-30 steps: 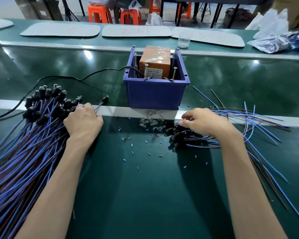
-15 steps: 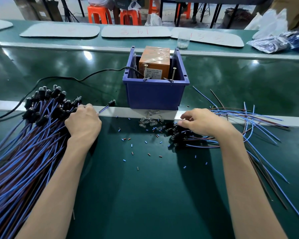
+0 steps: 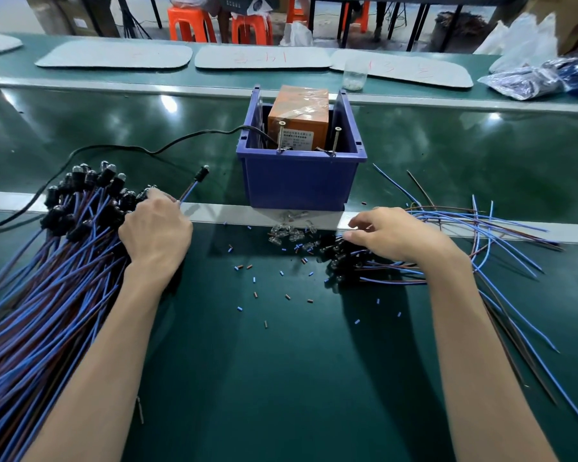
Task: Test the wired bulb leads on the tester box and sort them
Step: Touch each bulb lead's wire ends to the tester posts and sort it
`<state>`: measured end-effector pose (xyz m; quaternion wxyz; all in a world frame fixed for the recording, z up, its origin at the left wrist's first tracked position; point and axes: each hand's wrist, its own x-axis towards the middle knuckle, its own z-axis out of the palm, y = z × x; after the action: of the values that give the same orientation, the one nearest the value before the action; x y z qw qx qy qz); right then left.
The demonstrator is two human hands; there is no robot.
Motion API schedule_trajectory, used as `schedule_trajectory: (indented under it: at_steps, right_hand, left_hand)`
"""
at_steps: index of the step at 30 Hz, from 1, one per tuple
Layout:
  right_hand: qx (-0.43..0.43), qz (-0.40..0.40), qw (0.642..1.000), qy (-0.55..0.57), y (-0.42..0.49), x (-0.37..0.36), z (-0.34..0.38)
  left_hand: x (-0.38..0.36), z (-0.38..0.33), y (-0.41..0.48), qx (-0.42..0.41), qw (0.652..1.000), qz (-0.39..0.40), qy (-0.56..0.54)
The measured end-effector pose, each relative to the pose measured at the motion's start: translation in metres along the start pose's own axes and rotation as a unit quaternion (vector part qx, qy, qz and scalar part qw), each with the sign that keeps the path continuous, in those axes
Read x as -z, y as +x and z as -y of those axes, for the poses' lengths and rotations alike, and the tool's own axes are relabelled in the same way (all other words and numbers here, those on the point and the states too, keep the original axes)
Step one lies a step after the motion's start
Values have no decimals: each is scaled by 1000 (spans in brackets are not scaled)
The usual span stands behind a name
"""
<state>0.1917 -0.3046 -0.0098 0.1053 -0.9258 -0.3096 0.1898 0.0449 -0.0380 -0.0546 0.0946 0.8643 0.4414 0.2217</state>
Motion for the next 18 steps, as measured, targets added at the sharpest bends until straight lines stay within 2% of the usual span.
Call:
schedule_trajectory:
  at_steps: [10, 14, 18]
  right_hand:
    - [1, -1, 1000, 11, -1, 1, -1]
    - [-3, -1, 1000, 15, -1, 1, 0]
    - [-7, -2, 1000, 22, -3, 2, 0]
  left_hand:
    - [7, 3, 2, -49, 997, -42, -31]
    - [13, -5, 1, -28, 996, -39, -79]
    - [22, -10, 2, 5, 990, -73, -116]
